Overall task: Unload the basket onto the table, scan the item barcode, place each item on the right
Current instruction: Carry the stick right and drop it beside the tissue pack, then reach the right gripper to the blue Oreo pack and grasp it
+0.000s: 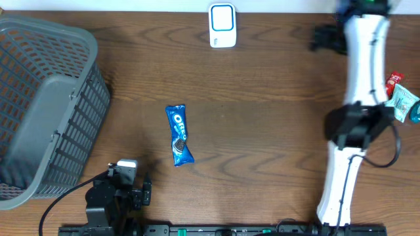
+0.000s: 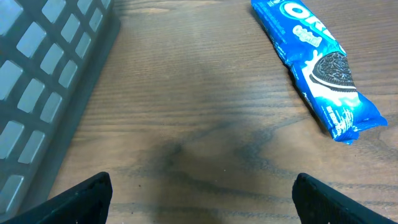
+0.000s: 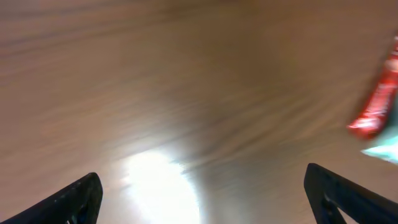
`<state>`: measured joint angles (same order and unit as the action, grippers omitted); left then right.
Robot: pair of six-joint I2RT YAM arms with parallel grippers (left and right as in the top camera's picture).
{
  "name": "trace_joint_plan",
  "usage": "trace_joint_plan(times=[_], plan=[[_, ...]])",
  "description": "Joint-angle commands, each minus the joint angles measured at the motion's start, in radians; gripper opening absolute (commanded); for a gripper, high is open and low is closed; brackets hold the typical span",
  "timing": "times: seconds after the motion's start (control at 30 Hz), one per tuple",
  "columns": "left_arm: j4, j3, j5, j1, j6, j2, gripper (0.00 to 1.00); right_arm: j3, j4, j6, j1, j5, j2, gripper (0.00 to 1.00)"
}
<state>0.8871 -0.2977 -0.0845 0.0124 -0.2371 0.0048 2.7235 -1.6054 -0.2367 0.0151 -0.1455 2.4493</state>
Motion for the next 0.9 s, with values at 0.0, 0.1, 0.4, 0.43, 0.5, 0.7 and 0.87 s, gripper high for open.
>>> trace_joint_plan(times=[0.0, 0.1, 0.4, 0.43, 0.5, 0.7, 0.87], plan=[[0.003, 0.002, -0.009, 0.004, -0.009, 0.0, 0.93, 0.01, -0.054, -0.125, 0.192, 0.107, -0.029, 0.99], [0.003, 0.002, -0.009, 0.004, -0.01, 0.0, 0.93, -0.004, -0.063, -0.126, 0.326, 0.156, -0.006, 0.99], [0.002, 0.002, -0.009, 0.004, -0.01, 0.0, 0.93, -0.02, -0.062, -0.251, 0.69, 0.141, 0.054, 0.89], [0.002, 0.002, -0.009, 0.004, -0.009, 0.0, 0.93, -0.02, -0.061, -0.268, 0.714, 0.128, 0.054, 0.89], [0.002, 0.002, -0.009, 0.004, -0.01, 0.0, 0.93, -0.023, -0.056, -0.308, 0.771, 0.072, 0.058, 0.89], [0.002, 0.002, -0.009, 0.004, -0.009, 0.0, 0.93, -0.105, 0.003, -0.395, 0.887, -0.002, 0.074, 0.83], [0.003, 0.002, -0.009, 0.004, -0.009, 0.0, 0.93, -0.22, 0.119, -0.396, 0.934, -0.003, 0.074, 0.82]])
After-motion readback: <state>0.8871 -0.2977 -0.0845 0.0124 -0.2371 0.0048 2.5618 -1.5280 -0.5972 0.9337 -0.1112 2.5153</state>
